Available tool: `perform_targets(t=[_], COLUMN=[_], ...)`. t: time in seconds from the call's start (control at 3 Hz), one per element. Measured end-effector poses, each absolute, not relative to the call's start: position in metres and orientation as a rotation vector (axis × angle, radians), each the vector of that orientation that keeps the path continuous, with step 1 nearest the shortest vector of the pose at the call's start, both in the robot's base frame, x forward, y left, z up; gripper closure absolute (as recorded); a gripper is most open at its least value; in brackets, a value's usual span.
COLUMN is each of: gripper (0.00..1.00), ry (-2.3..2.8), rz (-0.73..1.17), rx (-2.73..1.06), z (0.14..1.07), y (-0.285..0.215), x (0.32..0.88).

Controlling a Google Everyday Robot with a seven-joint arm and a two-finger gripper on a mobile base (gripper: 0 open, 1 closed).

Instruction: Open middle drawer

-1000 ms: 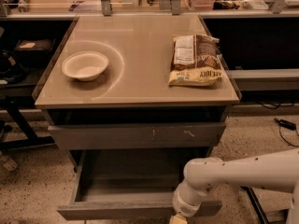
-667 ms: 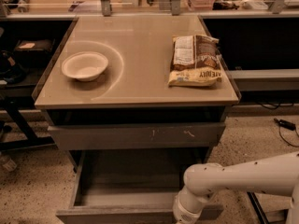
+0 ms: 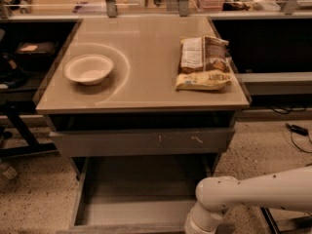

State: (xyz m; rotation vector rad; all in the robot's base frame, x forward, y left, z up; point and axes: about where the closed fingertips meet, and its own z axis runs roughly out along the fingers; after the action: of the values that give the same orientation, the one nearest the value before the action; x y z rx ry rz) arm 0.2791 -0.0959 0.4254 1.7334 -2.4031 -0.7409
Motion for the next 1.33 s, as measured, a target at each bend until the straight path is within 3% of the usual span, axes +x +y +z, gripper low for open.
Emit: perform_targets(t=[1.33], gripper=[0.00], ry=[-2.390], rz=[-0.806], rx=[1.515], z=[0.462], y=[-0.130], x=[0.200])
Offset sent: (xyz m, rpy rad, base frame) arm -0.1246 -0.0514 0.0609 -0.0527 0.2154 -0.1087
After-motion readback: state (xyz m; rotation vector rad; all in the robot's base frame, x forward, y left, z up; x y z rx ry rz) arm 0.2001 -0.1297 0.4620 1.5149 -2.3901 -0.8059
